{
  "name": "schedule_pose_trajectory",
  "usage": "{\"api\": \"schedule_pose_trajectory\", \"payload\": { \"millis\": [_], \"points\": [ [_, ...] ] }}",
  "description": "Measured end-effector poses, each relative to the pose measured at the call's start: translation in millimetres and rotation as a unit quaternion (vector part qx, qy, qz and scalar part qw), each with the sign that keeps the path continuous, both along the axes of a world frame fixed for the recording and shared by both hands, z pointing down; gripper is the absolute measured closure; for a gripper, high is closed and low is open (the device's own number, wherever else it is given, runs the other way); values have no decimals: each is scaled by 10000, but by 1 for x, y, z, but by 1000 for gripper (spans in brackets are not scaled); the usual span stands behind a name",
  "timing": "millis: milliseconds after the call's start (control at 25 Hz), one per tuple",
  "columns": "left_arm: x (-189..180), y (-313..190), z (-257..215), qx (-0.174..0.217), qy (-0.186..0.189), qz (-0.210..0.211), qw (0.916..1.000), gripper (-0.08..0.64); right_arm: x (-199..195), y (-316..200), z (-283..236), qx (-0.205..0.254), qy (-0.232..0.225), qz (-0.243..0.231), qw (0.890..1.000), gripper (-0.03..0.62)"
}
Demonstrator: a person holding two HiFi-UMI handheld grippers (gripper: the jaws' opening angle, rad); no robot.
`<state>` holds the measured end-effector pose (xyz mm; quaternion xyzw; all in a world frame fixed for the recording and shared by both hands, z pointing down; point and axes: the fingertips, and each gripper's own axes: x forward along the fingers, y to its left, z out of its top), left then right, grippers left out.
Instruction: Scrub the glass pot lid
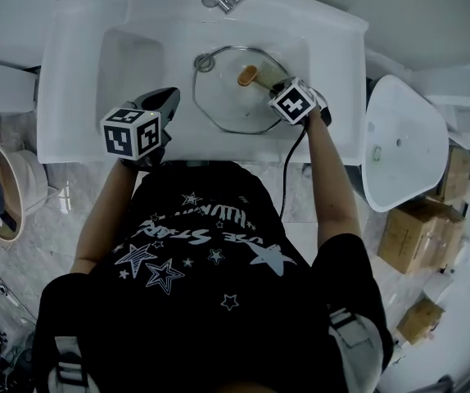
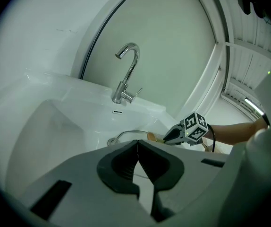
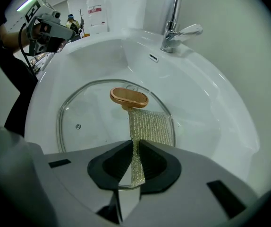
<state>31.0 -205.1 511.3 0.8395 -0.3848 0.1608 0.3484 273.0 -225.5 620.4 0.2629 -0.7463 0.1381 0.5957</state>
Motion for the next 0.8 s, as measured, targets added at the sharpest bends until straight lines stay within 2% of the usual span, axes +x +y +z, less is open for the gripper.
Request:
{"api": "schedule_pose_trajectory", "payload": {
  "millis": [400, 800],
  "points": [
    [4, 7, -3, 31, 61, 313, 9995, 551, -5, 38, -5, -63, -171, 497, 9986, 541],
    [7, 15, 0, -5, 133, 699, 9975, 551, -49, 79, -16, -315, -578, 689, 9954, 541]
  ]
}}
